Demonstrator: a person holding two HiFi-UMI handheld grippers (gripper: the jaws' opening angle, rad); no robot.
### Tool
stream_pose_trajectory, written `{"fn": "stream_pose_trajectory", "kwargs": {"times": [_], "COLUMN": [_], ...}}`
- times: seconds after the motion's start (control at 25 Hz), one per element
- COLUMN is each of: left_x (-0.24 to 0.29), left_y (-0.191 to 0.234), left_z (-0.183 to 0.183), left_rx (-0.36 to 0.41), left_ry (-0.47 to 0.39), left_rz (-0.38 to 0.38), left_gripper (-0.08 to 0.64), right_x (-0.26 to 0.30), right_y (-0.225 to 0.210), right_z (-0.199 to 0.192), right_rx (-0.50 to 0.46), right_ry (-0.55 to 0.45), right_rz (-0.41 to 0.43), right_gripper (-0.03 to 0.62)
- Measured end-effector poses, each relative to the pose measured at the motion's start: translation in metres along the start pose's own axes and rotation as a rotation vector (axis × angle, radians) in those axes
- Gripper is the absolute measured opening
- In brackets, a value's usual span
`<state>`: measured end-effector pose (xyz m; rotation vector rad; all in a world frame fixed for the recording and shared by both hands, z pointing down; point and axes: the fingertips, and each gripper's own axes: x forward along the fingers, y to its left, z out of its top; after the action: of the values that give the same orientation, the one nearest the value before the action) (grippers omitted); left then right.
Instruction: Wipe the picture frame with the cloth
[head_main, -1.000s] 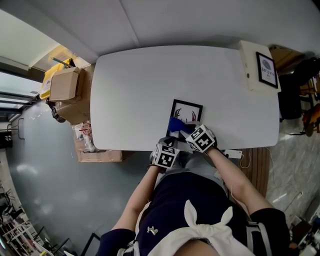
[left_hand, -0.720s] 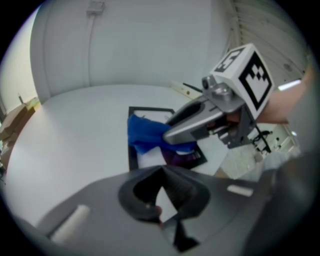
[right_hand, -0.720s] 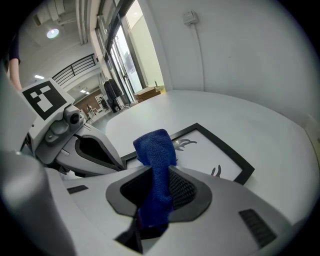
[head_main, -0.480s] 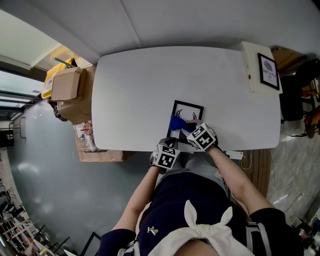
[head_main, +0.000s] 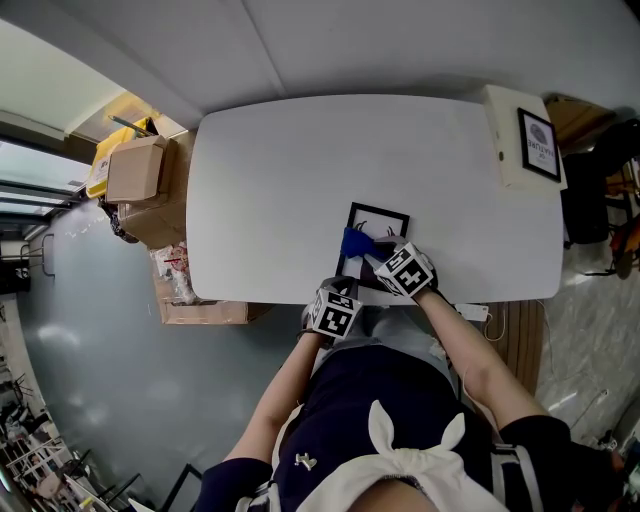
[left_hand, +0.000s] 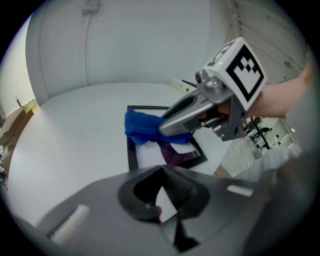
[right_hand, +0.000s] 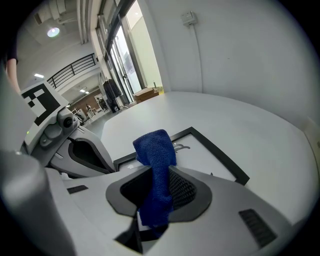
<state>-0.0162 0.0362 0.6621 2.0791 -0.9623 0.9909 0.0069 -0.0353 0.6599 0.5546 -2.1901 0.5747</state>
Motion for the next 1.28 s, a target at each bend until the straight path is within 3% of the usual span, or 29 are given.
{"fn": "stream_pose_trajectory", "kwargs": {"times": [1.28], "left_x": [0.001], "left_y": [0.000], "left_z": [0.000], "left_rx": [-0.004], "left_ry": [0.016], "left_rz": [0.014], "left_gripper": [0.003], "right_x": [0.006], "right_y": [-0.031], "right_z": [0.019], "right_rx": [-0.012], "right_ry": [0.007], "right_rz": [-0.054], "right_gripper": [0.098]}}
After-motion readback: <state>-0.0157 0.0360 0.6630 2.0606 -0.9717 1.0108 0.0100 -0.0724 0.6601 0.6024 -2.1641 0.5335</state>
